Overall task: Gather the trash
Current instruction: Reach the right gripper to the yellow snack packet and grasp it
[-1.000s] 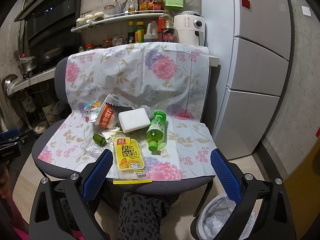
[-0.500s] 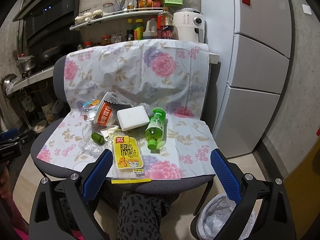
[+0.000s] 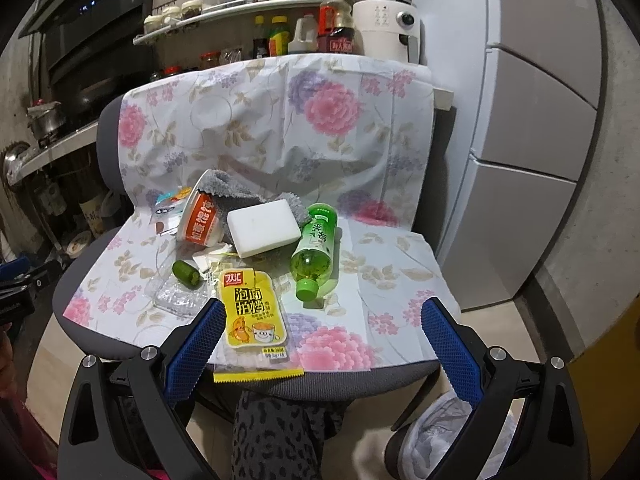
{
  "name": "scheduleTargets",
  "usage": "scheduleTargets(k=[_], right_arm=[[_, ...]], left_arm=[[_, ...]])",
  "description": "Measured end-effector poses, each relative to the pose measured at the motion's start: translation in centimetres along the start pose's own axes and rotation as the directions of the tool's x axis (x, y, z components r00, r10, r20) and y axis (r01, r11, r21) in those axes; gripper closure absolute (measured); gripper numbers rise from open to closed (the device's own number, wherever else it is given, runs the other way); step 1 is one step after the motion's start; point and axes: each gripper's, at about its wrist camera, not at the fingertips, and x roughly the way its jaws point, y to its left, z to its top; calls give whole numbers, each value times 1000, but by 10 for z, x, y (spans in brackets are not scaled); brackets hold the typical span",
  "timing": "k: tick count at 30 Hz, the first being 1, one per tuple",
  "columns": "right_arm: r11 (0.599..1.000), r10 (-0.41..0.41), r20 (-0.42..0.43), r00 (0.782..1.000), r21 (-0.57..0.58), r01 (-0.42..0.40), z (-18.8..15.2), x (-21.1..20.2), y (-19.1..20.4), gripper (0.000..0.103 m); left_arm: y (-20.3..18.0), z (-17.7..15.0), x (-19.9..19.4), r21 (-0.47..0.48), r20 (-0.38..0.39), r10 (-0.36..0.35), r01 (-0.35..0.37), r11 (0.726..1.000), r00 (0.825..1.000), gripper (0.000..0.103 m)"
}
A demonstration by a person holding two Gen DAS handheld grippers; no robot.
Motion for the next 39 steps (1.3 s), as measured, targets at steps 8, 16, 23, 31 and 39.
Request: scheduleTargets(k=[8, 16, 23, 31, 39], right_arm=[[1000, 8, 40, 999, 13, -9, 16, 42, -7, 6], [991, 129, 58, 990, 22, -130, 25, 86, -4, 6], [996, 59, -11, 998, -63, -59, 20, 107, 0, 6], [990, 119, -43, 992, -76, -122, 7, 120, 7, 10], [953, 193, -225, 955, -187, -237, -28, 170, 52, 35]], left_arm=[[-3, 10, 44, -6, -31, -40, 39, 999, 999, 6], [-15, 9, 111, 24, -108, -2, 5, 1000, 994, 6], [-20, 4, 144, 46, -127, -8, 14, 999, 992, 6], [-23, -1, 140, 49, -108, -74, 79, 996, 991, 6], [-17, -24, 153, 14, -158, -109, 112, 994, 981, 6]])
